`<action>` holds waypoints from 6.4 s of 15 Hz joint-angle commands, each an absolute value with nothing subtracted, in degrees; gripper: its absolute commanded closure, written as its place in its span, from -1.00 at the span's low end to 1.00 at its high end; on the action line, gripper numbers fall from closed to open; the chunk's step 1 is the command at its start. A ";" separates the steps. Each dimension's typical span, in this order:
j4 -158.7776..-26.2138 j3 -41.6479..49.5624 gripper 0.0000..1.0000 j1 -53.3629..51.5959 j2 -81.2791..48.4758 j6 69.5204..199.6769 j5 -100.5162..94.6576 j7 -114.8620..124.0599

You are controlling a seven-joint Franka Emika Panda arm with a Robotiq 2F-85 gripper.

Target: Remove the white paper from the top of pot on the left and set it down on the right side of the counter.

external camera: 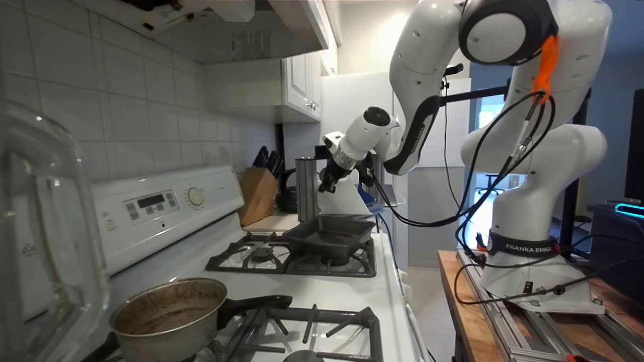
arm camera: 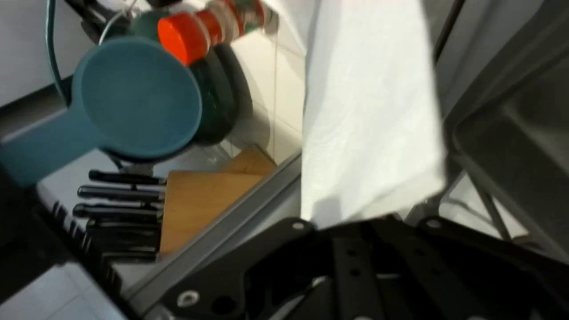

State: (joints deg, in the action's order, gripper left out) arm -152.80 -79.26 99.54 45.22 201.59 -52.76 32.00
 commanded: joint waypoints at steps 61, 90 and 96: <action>-141.05 -113.72 1.00 126.26 43.92 180.05 12.48 39.57; -143.12 -101.13 -1.00 110.28 16.98 162.12 8.72 13.12; -142.08 -84.75 -1.00 97.97 15.07 147.71 9.35 10.13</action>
State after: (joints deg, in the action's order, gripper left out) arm -142.98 -91.99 103.30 17.59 154.32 10.06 12.36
